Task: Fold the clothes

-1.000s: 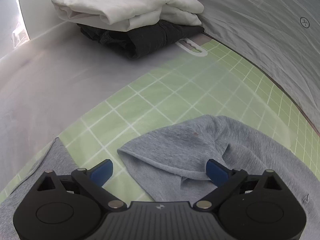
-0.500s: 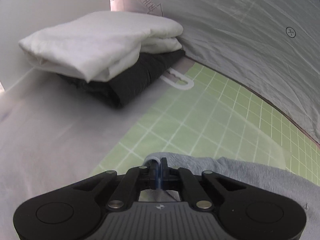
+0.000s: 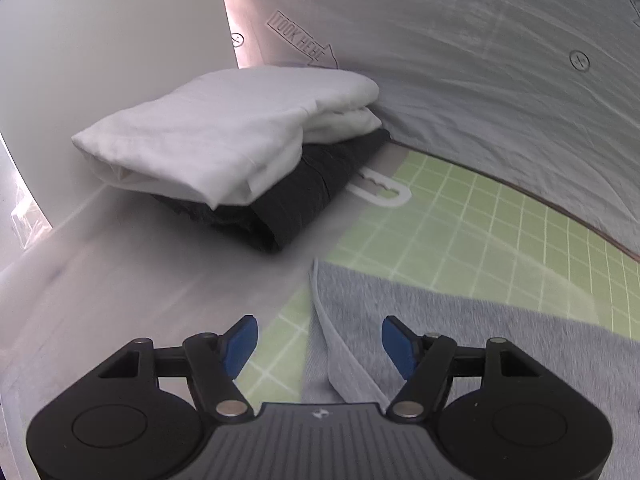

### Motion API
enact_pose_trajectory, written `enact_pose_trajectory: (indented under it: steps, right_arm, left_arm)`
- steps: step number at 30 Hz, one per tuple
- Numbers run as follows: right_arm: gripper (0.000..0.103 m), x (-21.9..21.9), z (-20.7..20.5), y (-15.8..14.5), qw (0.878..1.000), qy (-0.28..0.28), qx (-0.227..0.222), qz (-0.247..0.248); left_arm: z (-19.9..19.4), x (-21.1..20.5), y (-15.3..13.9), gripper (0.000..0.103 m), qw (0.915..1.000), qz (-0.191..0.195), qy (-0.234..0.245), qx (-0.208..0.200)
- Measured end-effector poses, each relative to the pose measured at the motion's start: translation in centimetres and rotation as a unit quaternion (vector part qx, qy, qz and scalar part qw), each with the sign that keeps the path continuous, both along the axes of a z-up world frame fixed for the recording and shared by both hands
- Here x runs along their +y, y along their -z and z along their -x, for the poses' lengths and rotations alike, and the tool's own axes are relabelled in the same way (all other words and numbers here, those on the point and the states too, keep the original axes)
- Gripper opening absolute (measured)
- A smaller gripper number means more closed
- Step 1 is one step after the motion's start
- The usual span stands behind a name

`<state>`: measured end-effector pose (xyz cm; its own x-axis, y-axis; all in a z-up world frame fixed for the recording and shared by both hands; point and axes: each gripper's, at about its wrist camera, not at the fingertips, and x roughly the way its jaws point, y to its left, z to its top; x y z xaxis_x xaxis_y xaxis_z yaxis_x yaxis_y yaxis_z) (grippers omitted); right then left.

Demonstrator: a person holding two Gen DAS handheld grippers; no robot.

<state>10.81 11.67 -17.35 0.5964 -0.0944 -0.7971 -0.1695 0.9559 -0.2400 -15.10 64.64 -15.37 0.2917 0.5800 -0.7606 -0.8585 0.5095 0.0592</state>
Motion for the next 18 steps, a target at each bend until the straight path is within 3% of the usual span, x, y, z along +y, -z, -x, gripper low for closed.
enact_pose_trajectory:
  steps: [4,7,11,14,15,16,17,18]
  right_arm:
    - [0.07,0.3,0.0,0.1,1.0,-0.008,0.003,-0.002]
    - [0.07,0.6,0.0,0.1,1.0,-0.015,0.004,0.0]
    - [0.07,0.8,0.0,0.2,1.0,-0.02,0.005,-0.001]
    - [0.07,0.6,0.1,0.2,1.0,-0.021,0.005,0.001]
    - [0.07,0.5,0.1,0.3,1.0,-0.019,0.005,0.002]
    - [0.07,0.4,0.1,0.3,1.0,-0.017,0.004,0.004]
    - [0.07,0.2,0.1,0.4,1.0,-0.013,0.005,0.004]
    - [0.07,0.1,0.0,0.4,1.0,-0.008,0.006,0.004]
  left_arm:
    - [0.0,-4.9,1.8,0.074,0.9977,0.004,0.064,0.019]
    - [-0.8,-7.6,3.4,0.074,0.9924,-0.006,0.106,0.061]
    - [-1.4,-8.8,5.0,0.074,0.9859,-0.043,0.097,0.13]
    - [-0.7,-7.9,5.1,0.074,0.9907,-0.027,0.075,0.11]
    - [-0.3,-7.5,4.9,0.064,0.9928,-0.021,0.066,0.098]
    - [0.2,-7.1,4.7,0.043,0.9945,-0.016,0.056,0.087]
    - [0.6,-6.5,4.5,0.03,0.9955,-0.014,0.038,0.085]
    - [1.1,-6.0,4.4,0.01,0.9964,-0.01,0.02,0.082]
